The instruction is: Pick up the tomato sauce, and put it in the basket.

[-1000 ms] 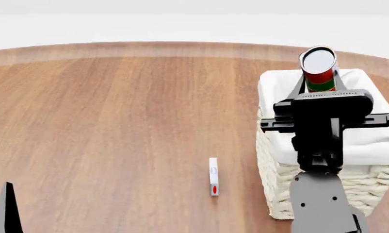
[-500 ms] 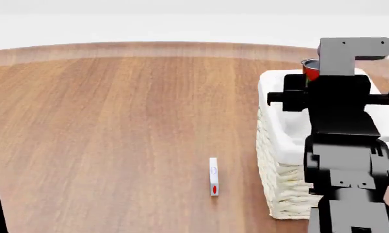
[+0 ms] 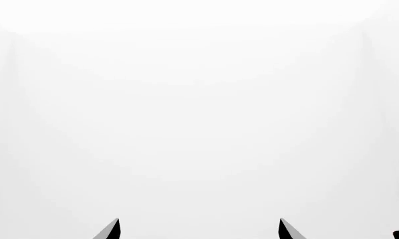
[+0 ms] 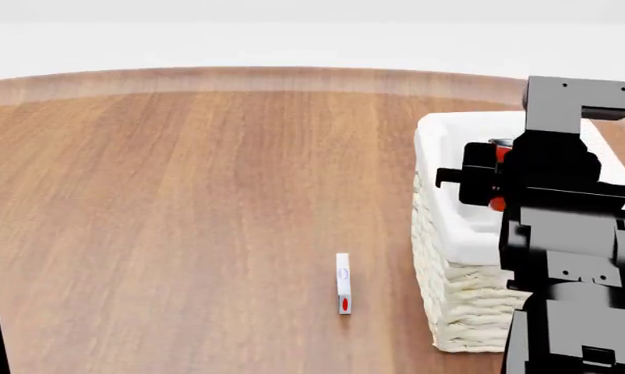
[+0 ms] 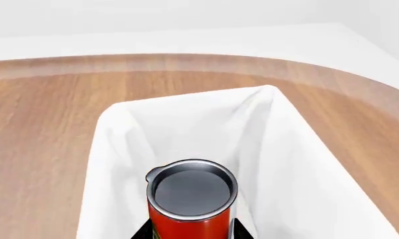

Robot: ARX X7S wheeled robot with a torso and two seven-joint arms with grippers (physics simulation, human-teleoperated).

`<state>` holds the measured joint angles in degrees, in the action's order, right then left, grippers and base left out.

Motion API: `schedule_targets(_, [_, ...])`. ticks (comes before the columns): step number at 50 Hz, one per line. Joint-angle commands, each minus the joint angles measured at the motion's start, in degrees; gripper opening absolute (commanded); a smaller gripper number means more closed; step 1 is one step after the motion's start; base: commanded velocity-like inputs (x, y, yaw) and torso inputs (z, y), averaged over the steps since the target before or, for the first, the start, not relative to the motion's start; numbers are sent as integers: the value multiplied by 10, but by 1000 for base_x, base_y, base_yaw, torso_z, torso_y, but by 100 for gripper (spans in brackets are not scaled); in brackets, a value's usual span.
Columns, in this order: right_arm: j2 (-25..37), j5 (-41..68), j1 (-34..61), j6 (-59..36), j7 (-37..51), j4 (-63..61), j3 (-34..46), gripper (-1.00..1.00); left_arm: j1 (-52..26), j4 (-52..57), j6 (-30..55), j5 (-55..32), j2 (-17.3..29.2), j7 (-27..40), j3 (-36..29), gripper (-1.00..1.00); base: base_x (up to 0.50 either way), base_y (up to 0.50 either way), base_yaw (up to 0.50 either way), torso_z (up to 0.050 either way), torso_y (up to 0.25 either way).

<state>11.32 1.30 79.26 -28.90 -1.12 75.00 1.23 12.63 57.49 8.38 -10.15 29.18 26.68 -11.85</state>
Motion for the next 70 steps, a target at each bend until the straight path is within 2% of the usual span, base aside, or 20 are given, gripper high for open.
schedule_targets(1, [1,-13,-6,-19,-12,0,-1,-100,5,-1,-3,4,4,3,-3,100,0,0,0,0,0])
schedule_targets(19, [1,-13,-15,1,-12,0,3,-100,11,-1,-9,-1,10,9,-1,100,0,0,0,0,0])
schedule_targets(20, [0,-12,-16,2,-33,0,5,100,14,-4,-13,2,9,9,-3,100,0,0,0,0,0])
schedule_targets(39, [3,-13,-15,18,-12,0,1,100,19,-3,-21,-4,15,12,-4,100,0,0,0,0,0])
schedule_targets(41, [0,-16,-9,51,-14,0,7,100,20,-7,-24,-2,15,12,-6,100,0,0,0,0,0])
schedule_targets(42, [-5,-37,-5,113,8,0,36,100,21,-8,-25,-2,16,12,-5,100,0,0,0,0,0])
schedule_targets(44, [-8,-43,-5,155,14,0,65,100,22,-11,-29,-2,16,12,-5,100,0,0,0,0,0])
schedule_targets(46, [-13,-60,-15,254,50,0,105,100,25,-19,-35,2,15,11,-8,100,0,0,0,0,0])
schedule_targets(49, [-14,-52,-34,344,90,0,120,100,28,-28,-41,6,15,10,-13,100,0,0,0,0,0])
schedule_targets(50, [-16,-50,-46,401,103,0,122,100,30,-29,-43,8,15,10,-13,100,0,0,0,0,0])
schedule_targets(51, [-16,-53,-49,413,107,0,128,100,31,-29,-44,9,15,10,-13,100,0,0,0,0,0])
schedule_targets(52, [-18,-58,-68,472,117,-4,134,100,31,-35,-46,10,15,10,-14,100,0,0,0,0,0])
schedule_targets(53, [-17,-60,-80,483,123,-22,136,100,31,-37,-47,11,14,10,-15,100,0,0,0,0,0])
schedule_targets(56, [18,-79,-256,332,130,-280,134,100,30,-44,-46,16,11,10,-24,100,0,0,0,0,0])
schedule_targets(60, [36,-116,-356,264,150,-623,138,100,21,-43,-37,19,8,8,-32,100,0,0,0,0,0])
schedule_targets(62, [44,-148,-406,246,166,-725,143,100,17,-46,-38,21,6,6,-37,100,0,0,0,0,0])
schedule_targets(66, [52,-192,-479,249,197,-826,153,100,21,-51,-44,33,5,6,-47,100,0,0,0,0,0])
schedule_targets(70, [55,-216,-550,271,233,-875,157,100,25,-49,-43,35,6,8,-46,100,0,0,0,0,0])
